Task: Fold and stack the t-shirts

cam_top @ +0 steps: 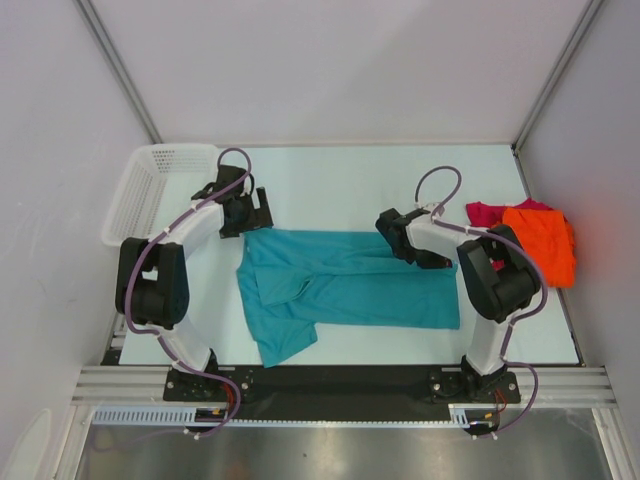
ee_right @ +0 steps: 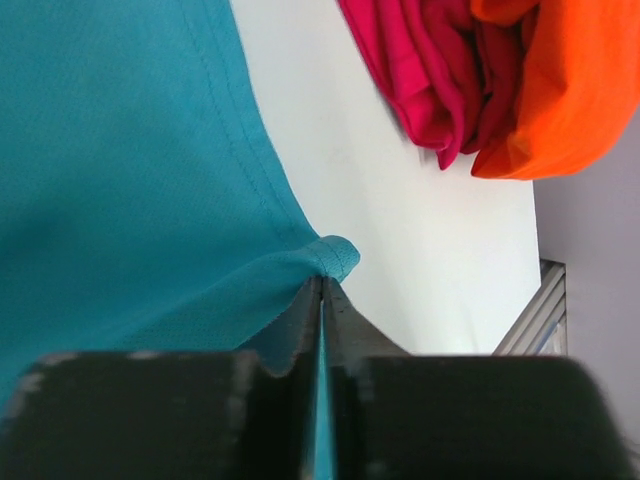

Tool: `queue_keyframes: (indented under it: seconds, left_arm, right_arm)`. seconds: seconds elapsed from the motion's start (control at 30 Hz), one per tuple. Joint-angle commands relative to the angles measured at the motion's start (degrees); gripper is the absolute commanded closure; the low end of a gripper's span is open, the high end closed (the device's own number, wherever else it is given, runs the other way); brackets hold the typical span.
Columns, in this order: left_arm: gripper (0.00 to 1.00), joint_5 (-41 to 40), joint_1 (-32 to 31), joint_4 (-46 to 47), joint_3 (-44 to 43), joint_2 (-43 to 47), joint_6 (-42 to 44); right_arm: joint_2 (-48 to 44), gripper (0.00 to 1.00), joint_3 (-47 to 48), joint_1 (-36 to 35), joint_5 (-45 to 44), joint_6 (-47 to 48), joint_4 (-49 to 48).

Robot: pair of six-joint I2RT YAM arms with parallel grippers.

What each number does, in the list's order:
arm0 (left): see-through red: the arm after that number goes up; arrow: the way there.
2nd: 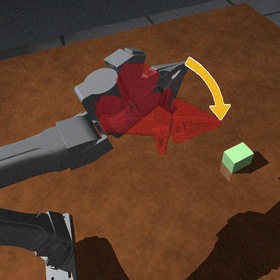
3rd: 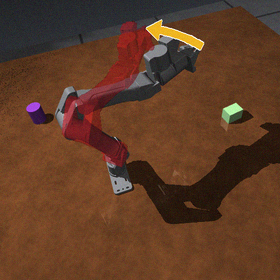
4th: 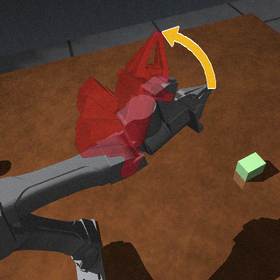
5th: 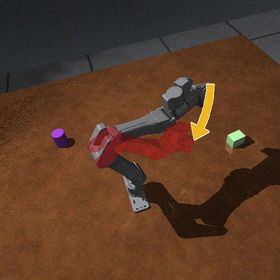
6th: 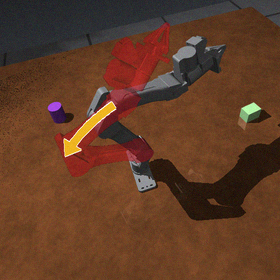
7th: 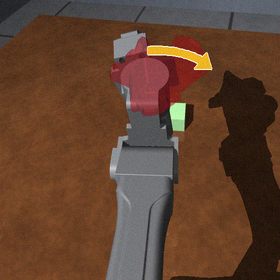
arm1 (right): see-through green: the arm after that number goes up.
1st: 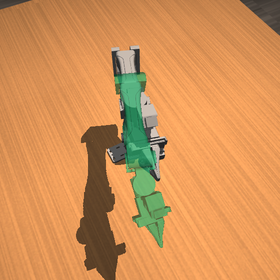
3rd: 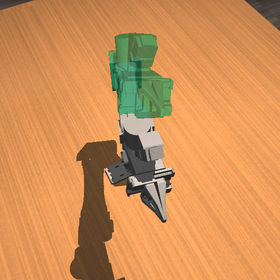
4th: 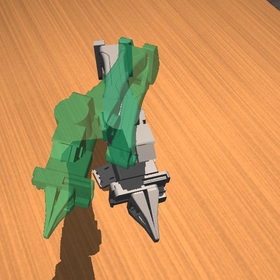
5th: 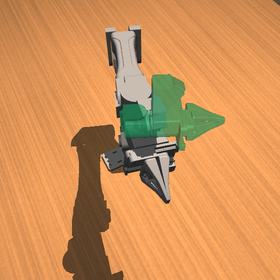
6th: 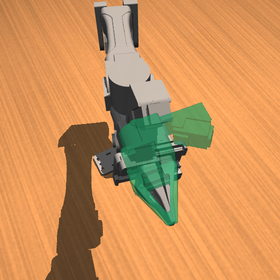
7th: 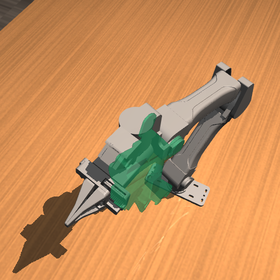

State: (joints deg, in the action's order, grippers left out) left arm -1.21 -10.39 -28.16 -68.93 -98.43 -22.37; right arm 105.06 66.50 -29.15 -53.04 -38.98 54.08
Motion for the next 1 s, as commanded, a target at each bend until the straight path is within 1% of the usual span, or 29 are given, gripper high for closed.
queue_keyframes:
  seconds: [0.0,0.03,0.07,0.2,0.33,0.43,0.67,0.73,0.83,0.97]
  left_arm:
    - [0.01,0.69,-0.42,0.83,0.02,2.28,0.93]
    - [0.0,0.69,-0.33,0.92,0.02,2.45,1.01]
    - [0.0,0.69,-0.42,0.83,0.02,2.54,1.01]
    - [0.01,0.69,-0.42,0.57,-0.16,2.63,1.01]
    - [0.0,0.69,-0.42,0.48,0.02,2.63,1.01]
    - [0.0,0.69,-0.42,0.3,-0.07,3.07,1.01]
    - [0.01,0.69,-0.51,-0.23,-0.77,3.25,1.01]
    - [0.0,2.53,-0.51,-0.23,-0.6,3.07,0.84]
    - [0.0,2.88,-0.51,0.74,0.63,2.2,-0.04]
    - [0.0,3.41,-0.51,3.2,1.95,0.18,-1.97]
  right_arm:
    - [1.29,0.81,-0.93,-1.35,0.47,-1.97,1.72]
    - [1.03,0.76,-0.85,-1.53,1.09,-1.89,1.73]
    - [0.85,0.72,-0.67,-1.7,1.53,-1.71,1.64]
    - [-0.02,0.69,1.7,-2.49,2.06,-1.36,2.43]
    - [0.41,0.67,5.03,-2.32,1.1,0.65,2.25]
    - [2.69,0.67,6.97,-1.18,0.48,2.24,0.76]
    - [12.0,0.67,16.55,1.2,2.32,8.56,-4.15]
    - [15.61,0.68,19.36,1.63,2.94,9.01,-4.43]
    - [19.48,0.68,21.65,1.64,3.81,9.89,-5.13]
    - [21.24,0.68,22.27,1.72,5.22,10.15,-6.18]
